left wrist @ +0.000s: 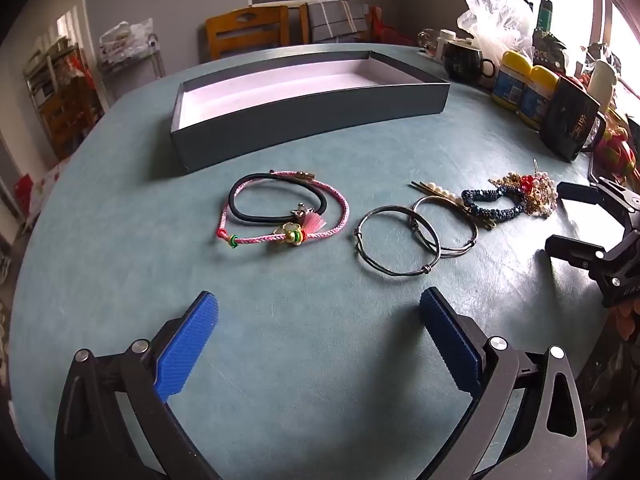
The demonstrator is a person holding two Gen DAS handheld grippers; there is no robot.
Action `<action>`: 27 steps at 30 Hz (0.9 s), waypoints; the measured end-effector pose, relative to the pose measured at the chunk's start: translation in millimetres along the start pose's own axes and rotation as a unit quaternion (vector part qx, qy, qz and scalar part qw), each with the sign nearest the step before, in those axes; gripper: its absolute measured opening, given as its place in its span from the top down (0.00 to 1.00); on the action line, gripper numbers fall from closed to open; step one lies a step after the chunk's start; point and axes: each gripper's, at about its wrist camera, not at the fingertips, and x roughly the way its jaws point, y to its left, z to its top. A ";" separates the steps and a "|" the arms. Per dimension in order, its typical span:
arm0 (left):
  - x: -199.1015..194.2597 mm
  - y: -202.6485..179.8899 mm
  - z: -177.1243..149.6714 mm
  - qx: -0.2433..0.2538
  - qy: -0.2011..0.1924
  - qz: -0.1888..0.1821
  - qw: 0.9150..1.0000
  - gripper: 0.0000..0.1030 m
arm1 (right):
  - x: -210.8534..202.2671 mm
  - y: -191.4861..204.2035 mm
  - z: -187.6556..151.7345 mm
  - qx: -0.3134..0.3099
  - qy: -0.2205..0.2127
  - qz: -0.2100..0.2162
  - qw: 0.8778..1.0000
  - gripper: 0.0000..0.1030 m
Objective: Organize jewelry
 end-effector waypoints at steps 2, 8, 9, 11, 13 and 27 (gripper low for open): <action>0.0 -0.4 -0.1 0.002 0.000 0.002 1.000 0.02 | 0.2 0.3 0.1 -0.002 0.001 -0.002 1.000 0.04; 0.1 -0.6 0.1 0.003 0.000 0.003 1.000 0.02 | 0.5 0.3 0.0 -0.001 0.001 -0.002 1.000 0.04; 0.1 -0.5 0.0 0.003 0.000 0.003 1.000 0.02 | 0.4 0.4 -0.3 -0.001 0.001 -0.002 1.000 0.04; 0.1 -0.4 0.3 0.002 0.000 0.003 1.000 0.02 | 0.2 0.7 -0.8 -0.001 0.001 -0.003 1.000 0.04; -0.1 -0.7 0.7 0.002 0.001 0.002 1.000 0.02 | 0.5 0.6 -0.1 -0.001 0.002 -0.002 1.000 0.04; -0.3 -0.6 0.8 0.002 0.001 0.002 1.000 0.02 | 0.9 0.5 0.3 -0.002 0.003 -0.002 1.000 0.04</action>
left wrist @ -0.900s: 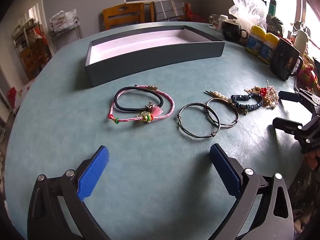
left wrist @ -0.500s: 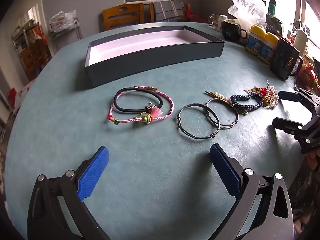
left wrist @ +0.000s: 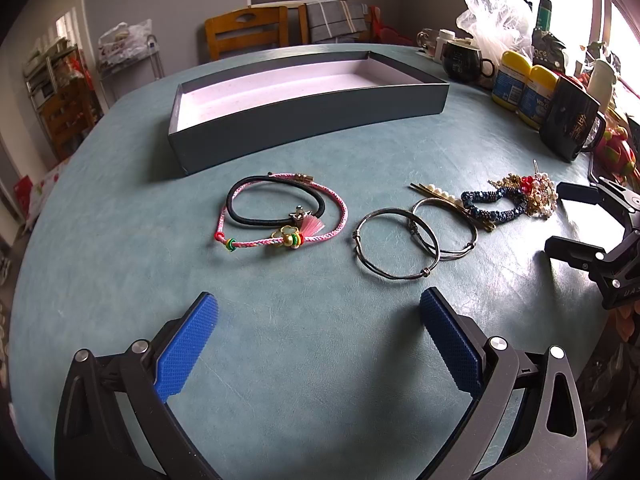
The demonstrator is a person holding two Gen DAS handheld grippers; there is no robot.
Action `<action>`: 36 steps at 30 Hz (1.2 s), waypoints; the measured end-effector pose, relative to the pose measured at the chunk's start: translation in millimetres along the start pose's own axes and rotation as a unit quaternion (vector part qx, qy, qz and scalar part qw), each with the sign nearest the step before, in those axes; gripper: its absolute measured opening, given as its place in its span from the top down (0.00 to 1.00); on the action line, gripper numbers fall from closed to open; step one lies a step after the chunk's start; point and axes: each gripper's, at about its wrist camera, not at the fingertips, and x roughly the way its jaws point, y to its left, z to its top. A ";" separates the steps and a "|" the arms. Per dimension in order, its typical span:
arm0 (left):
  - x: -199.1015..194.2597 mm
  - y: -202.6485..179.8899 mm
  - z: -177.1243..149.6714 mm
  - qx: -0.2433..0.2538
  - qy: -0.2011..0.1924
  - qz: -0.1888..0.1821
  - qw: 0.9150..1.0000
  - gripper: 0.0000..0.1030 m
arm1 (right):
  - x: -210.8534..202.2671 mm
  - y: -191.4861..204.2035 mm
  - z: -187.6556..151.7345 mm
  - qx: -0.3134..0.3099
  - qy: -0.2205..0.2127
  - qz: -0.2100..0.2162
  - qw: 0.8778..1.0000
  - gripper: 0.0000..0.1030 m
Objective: Organize jewelry
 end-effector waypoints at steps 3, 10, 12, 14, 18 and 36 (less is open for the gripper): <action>0.0 -0.1 0.0 0.000 0.000 0.000 1.000 0.02 | -0.1 -0.1 0.0 0.000 0.000 0.000 1.000 0.04; -0.1 -0.1 -0.1 0.000 0.000 0.000 1.000 0.02 | -0.3 -0.1 0.1 0.000 0.000 0.000 1.000 0.04; -0.1 -0.1 -0.1 0.000 0.000 0.000 1.000 0.02 | -0.3 -0.1 0.1 0.000 0.000 0.000 1.000 0.04; -0.2 -0.2 -0.1 0.001 -0.001 0.001 1.000 0.02 | -0.3 -0.1 0.2 0.000 0.000 0.000 1.000 0.04; -1.1 -2.5 3.8 0.001 -0.001 0.002 1.000 0.02 | -0.3 -0.1 0.2 0.000 0.000 0.000 1.000 0.04; -0.6 3.6 2.1 0.002 -0.001 0.001 1.000 0.02 | 0.0 0.1 0.8 0.000 0.001 -0.001 1.000 0.04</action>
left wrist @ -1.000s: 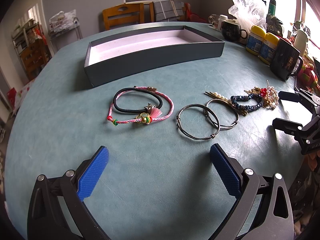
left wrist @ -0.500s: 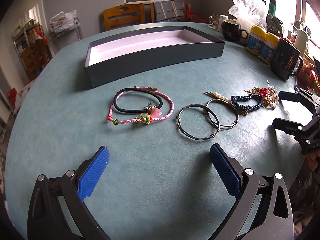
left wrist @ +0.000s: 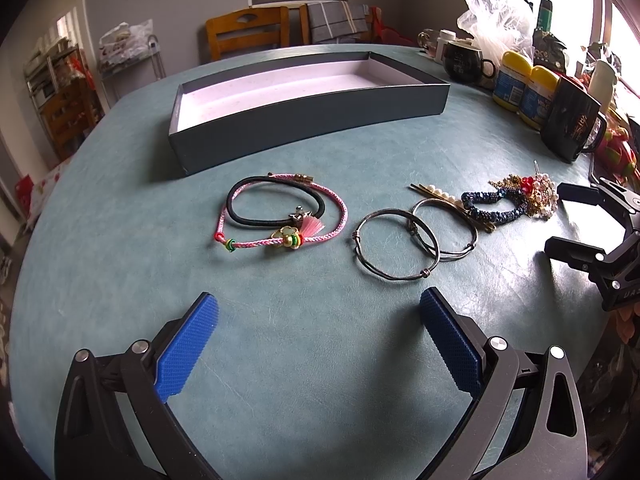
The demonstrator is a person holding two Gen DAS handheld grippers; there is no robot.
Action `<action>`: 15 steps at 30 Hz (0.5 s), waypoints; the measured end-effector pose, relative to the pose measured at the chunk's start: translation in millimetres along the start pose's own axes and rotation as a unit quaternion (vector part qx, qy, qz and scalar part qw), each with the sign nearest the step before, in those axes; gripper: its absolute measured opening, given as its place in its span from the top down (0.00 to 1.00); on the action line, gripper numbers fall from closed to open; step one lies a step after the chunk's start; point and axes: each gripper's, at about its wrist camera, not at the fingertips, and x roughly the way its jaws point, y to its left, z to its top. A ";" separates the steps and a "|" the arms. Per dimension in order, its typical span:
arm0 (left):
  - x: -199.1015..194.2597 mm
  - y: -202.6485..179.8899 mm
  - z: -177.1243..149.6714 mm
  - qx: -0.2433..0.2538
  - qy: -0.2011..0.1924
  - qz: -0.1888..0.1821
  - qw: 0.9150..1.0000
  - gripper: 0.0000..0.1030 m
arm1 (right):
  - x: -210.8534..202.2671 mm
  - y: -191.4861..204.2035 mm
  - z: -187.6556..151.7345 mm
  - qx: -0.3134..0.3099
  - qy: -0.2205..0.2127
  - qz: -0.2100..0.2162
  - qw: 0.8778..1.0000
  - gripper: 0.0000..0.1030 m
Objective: Organize jewelry
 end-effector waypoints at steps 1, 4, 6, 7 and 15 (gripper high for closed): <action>0.2 -0.2 0.2 0.000 0.000 0.000 1.000 0.02 | 0.0 0.0 0.1 0.000 0.000 0.000 1.000 0.04; 0.6 0.4 0.7 0.000 0.000 0.000 1.000 0.02 | 0.2 -0.2 0.5 0.000 0.000 0.001 1.000 0.04; 0.5 0.1 0.5 0.001 0.000 0.000 1.000 0.02 | -0.1 0.3 -0.3 -0.001 0.001 0.001 1.000 0.04; 0.2 -0.2 0.1 0.001 0.000 0.000 1.000 0.02 | -0.5 0.5 -0.6 -0.001 0.001 0.001 1.000 0.04; 2.1 0.3 1.6 -0.001 0.001 0.000 1.000 0.02 | 1.1 1.0 0.3 0.000 0.000 0.001 1.000 0.04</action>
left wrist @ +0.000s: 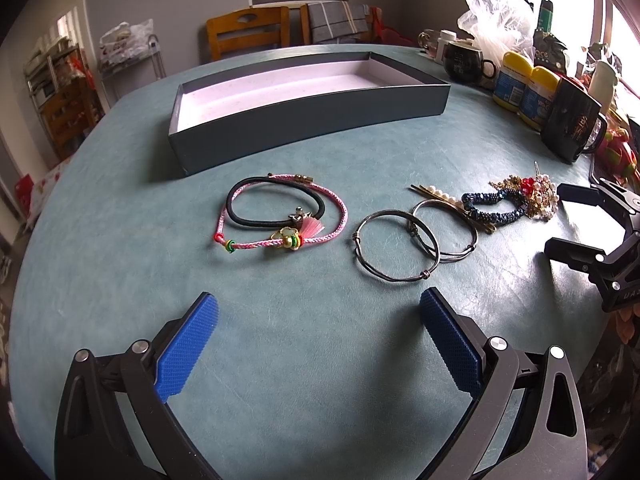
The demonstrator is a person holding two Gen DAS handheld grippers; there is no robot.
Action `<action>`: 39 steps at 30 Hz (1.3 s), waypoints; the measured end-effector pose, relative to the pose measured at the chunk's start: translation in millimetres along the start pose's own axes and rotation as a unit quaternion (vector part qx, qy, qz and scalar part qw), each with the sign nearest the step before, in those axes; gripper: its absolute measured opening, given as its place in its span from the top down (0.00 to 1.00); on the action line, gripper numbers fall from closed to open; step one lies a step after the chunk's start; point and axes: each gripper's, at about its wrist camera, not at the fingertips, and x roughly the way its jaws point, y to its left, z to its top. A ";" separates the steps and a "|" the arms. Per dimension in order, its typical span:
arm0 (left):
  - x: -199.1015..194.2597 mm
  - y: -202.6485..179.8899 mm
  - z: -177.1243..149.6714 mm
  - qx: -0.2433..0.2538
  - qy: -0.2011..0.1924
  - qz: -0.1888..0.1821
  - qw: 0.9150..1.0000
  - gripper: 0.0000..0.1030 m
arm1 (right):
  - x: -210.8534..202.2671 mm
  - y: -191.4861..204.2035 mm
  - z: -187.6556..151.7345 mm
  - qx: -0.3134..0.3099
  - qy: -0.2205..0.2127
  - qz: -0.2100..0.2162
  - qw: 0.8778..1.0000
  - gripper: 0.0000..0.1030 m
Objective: Organize jewelry
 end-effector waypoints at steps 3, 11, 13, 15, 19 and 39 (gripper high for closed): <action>-0.4 -0.3 -0.3 0.000 0.000 0.000 1.000 0.02 | 0.0 0.1 -0.1 -0.001 0.000 0.000 1.000 0.04; -0.4 -0.1 -0.3 0.000 0.000 0.000 1.000 0.02 | 0.0 0.3 -0.2 0.000 0.000 0.000 1.000 0.04; -0.5 -0.1 -0.3 0.000 0.000 0.000 1.000 0.02 | 0.1 0.2 -0.1 0.000 0.000 0.000 1.000 0.04; 0.0 0.7 -0.2 -0.001 0.000 -0.001 1.000 0.02 | 0.1 0.7 -0.3 -0.001 0.000 0.000 1.000 0.04; -1.9 5.5 1.4 -0.016 0.001 -0.013 1.000 0.02 | -0.9 0.1 -0.1 -0.001 0.000 0.001 1.000 0.04; 38.4 33.9 69.8 0.029 0.024 -0.003 0.999 0.39 | -1.7 -0.3 -0.4 -0.002 -0.001 0.003 1.000 0.04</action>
